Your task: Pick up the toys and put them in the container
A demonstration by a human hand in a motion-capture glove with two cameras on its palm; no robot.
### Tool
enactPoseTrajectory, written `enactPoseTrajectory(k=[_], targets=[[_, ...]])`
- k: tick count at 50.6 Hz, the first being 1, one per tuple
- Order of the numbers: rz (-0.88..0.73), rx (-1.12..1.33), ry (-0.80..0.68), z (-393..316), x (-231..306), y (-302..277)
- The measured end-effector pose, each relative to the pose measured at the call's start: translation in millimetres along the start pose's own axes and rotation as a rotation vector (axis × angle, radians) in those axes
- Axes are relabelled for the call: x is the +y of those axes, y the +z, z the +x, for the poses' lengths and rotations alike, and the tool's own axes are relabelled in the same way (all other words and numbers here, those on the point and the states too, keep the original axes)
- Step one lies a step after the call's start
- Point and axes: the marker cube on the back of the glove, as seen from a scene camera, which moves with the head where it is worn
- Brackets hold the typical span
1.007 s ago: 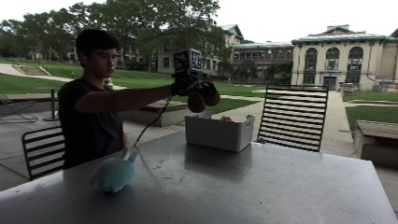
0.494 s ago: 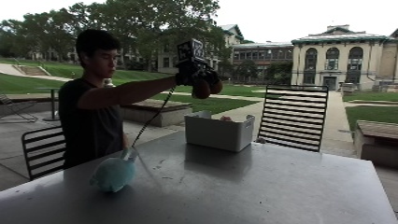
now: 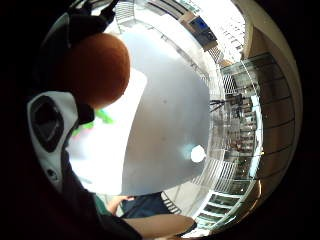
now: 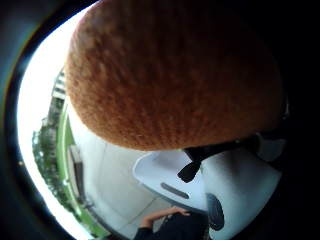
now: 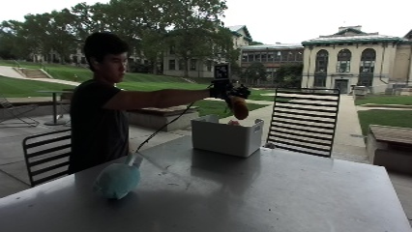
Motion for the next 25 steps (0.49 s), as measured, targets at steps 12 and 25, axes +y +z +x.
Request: enactPoseTrajectory(k=[12, 25], targets=[[-0.023, 0.174, -0.144, 35.9, 9.0, -7.3], [-0.137, 0.239, -0.066, 80.2, 69.7, -26.1]])
